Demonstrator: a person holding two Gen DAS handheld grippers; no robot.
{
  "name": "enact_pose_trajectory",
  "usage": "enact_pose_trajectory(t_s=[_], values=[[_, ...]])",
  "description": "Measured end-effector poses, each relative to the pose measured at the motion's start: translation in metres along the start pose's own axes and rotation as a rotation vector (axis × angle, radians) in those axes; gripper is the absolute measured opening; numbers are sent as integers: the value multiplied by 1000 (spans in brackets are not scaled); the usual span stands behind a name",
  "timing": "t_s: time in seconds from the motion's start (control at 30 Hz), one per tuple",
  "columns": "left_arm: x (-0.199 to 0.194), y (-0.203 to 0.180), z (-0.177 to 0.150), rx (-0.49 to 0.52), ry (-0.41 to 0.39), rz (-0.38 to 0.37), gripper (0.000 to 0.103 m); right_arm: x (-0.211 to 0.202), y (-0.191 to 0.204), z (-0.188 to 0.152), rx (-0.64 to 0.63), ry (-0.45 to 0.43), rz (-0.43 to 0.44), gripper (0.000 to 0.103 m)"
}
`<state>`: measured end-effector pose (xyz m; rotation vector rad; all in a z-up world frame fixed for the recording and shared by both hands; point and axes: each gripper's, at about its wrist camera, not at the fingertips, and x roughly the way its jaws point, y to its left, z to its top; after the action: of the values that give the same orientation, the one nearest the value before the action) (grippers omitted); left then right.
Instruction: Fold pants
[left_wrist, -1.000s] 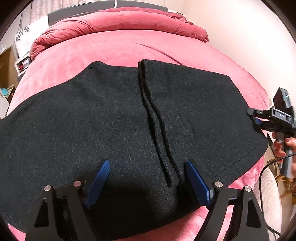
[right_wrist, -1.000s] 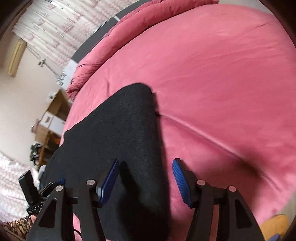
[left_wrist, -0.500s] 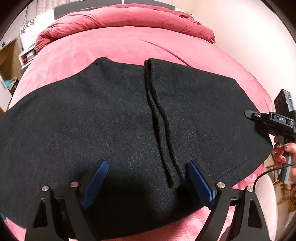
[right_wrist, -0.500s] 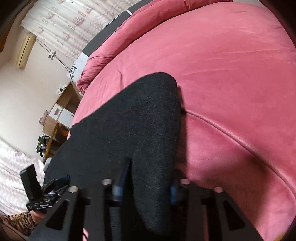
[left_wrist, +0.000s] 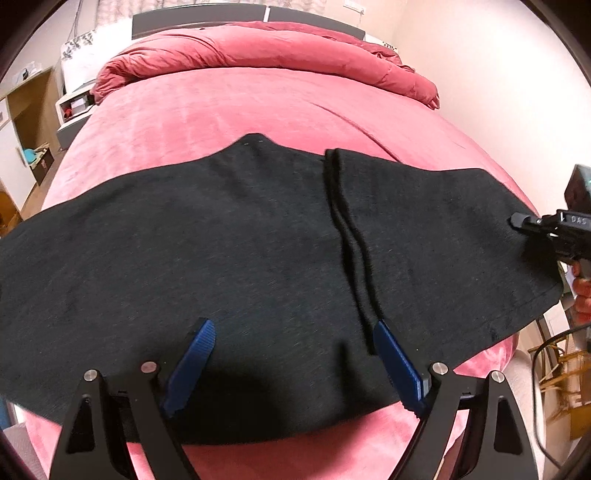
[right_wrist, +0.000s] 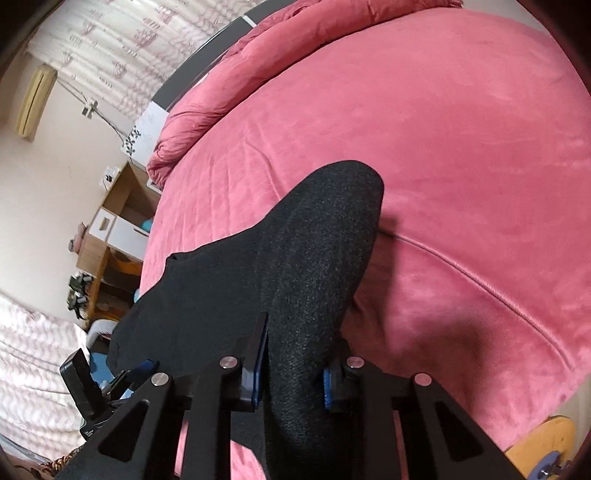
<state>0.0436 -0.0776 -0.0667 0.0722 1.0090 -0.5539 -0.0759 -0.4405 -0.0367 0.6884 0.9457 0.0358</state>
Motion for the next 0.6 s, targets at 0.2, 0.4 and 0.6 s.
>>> enact_pose_trajectory(t_s=[0.2, 0.4, 0.6], values=[[-12, 16, -13, -14, -8, 16, 88, -6, 15, 3, 32, 4, -16, 22], [-28, 38, -21, -49, -40, 26, 88, -18, 52, 8, 21, 9, -14, 19], [-45, 63, -29, -82, -78, 55, 88, -34, 100, 15, 50, 21, 46, 18]])
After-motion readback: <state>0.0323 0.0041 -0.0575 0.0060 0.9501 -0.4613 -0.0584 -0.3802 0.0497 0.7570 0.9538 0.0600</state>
